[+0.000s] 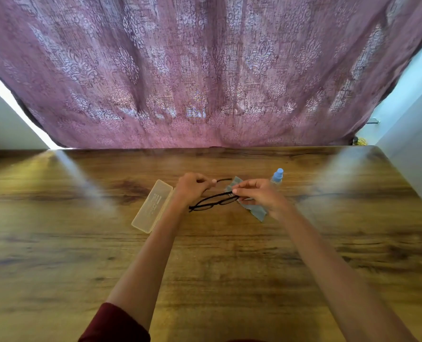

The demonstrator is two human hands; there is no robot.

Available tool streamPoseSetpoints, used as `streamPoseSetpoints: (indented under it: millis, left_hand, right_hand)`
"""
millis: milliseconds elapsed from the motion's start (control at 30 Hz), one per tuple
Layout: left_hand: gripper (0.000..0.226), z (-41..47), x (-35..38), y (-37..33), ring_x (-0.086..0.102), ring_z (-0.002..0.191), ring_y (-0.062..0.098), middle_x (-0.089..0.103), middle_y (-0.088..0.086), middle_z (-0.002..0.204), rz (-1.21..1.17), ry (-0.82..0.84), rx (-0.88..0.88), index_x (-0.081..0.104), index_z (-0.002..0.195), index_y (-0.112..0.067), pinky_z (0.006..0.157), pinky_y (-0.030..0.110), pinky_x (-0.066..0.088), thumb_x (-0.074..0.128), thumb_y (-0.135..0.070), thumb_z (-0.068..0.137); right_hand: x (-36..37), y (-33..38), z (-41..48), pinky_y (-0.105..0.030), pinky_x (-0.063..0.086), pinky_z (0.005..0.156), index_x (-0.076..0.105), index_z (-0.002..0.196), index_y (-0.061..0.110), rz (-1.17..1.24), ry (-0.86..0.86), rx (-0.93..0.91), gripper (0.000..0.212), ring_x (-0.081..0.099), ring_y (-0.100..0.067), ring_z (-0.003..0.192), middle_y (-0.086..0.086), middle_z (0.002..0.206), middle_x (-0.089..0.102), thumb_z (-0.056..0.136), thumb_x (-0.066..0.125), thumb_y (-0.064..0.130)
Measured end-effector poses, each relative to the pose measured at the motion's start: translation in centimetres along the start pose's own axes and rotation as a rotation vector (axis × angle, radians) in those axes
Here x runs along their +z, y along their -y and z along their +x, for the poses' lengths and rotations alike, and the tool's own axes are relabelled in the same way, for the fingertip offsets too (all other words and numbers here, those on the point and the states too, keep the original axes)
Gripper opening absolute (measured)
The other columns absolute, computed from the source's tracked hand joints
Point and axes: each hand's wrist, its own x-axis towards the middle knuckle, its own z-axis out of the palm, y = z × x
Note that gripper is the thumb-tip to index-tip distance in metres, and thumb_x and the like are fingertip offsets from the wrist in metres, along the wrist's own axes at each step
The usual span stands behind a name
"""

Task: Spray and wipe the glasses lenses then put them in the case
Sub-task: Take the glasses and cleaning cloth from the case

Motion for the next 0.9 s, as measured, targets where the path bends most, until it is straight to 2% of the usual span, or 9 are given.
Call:
streamPoseSetpoints:
  millis: [100,233,333,433,533,667,700,767,900]
  left_hand:
    - [0.019,0.3,-0.3,0.4,0.052,0.069,-0.003,0.061,-0.017,0.068,-0.091,-0.139,-0.073,0.073,0.08,-0.025,0.064,0.023,0.039,0.067,-0.042,0.084]
    - [0.027,0.9,-0.9,0.7,0.057,0.071,0.012,0.064,-0.003,0.075,-0.181,-0.21,-0.171,0.07,0.091,-0.012,0.065,0.03,0.047,0.066,-0.039,0.086]
    - [0.03,1.1,-1.5,0.9,0.059,0.078,0.019,0.067,0.007,0.087,-0.255,-0.239,-0.21,0.07,0.096,-0.007,0.081,0.038,0.052,0.065,-0.034,0.087]
    - [0.022,1.0,-1.8,1.1,0.06,0.083,0.019,0.067,0.004,0.087,-0.301,-0.246,-0.202,0.07,0.093,-0.009,0.09,0.04,0.053,0.066,-0.03,0.088]
    - [0.02,0.7,-1.9,1.3,0.063,0.082,0.019,0.067,0.001,0.081,-0.325,-0.251,-0.202,0.071,0.091,-0.009,0.088,0.039,0.054,0.066,-0.029,0.088]
    - [0.019,0.7,-2.1,1.9,0.061,0.071,0.015,0.066,-0.001,0.075,-0.352,-0.26,-0.24,0.071,0.088,-0.012,0.079,0.035,0.054,0.067,-0.031,0.086]
    - [0.016,0.7,-2.1,2.0,0.06,0.07,0.016,0.065,0.001,0.074,-0.363,-0.263,-0.254,0.07,0.082,-0.016,0.079,0.037,0.055,0.068,-0.031,0.086]
    - [0.016,0.7,-2.2,2.2,0.06,0.068,0.017,0.065,0.002,0.072,-0.368,-0.269,-0.268,0.068,0.074,-0.02,0.077,0.039,0.056,0.069,-0.032,0.085]
    - [0.015,0.5,-2.2,2.7,0.06,0.065,0.012,0.064,-0.004,0.067,-0.38,-0.279,-0.265,0.069,0.079,-0.016,0.07,0.029,0.054,0.07,-0.03,0.085]
  right_hand:
    - [-0.4,0.1,-0.3,-0.022,0.058,0.072,0.076,0.089,0.013,-0.119,0.039,0.036,0.018,0.068,-0.008,0.071,0.001,0.08,0.075,0.072,0.081,0.017]
    - [-0.3,0.6,-0.5,-0.016,0.054,0.062,0.077,0.086,0.013,-0.28,0.131,0.032,0.014,0.068,-0.004,0.067,0.001,0.081,0.075,0.074,0.08,0.02]
    - [-0.1,1.0,-0.4,-0.022,0.058,0.069,0.076,0.088,0.011,-0.403,0.108,0.002,0.015,0.068,-0.011,0.074,-0.004,0.087,0.074,0.077,0.078,0.021]
    - [0.2,1.1,-0.4,-0.028,0.057,0.073,0.076,0.089,0.011,-0.523,0.049,-0.023,0.017,0.068,-0.017,0.077,-0.002,0.084,0.074,0.079,0.076,0.025]
    - [0.6,1.3,-0.6,-0.015,0.044,0.054,0.076,0.083,0.014,-0.595,-0.039,-0.067,0.017,0.063,-0.004,0.061,0.002,0.073,0.072,0.081,0.074,0.031]
    - [1.2,1.3,-0.8,-0.009,0.033,0.043,0.071,0.069,0.014,-0.598,-0.14,-0.108,0.023,0.05,0.0,0.045,0.0,0.058,0.063,0.084,0.071,0.032]
    - [1.3,1.3,-0.9,-0.009,0.033,0.042,0.07,0.068,0.016,-0.59,-0.161,-0.121,0.023,0.049,0.0,0.044,0.003,0.055,0.06,0.085,0.07,0.031]
    - [1.6,1.3,-0.9,-0.013,0.037,0.047,0.073,0.079,0.017,-0.579,-0.212,-0.148,0.016,0.053,-0.004,0.05,0.006,0.059,0.062,0.087,0.068,0.03]
    - [1.9,1.1,-1.0,-0.02,0.046,0.054,0.073,0.09,0.012,-0.516,-0.347,-0.188,0.014,0.06,-0.009,0.057,0.002,0.068,0.067,0.089,0.066,0.024]
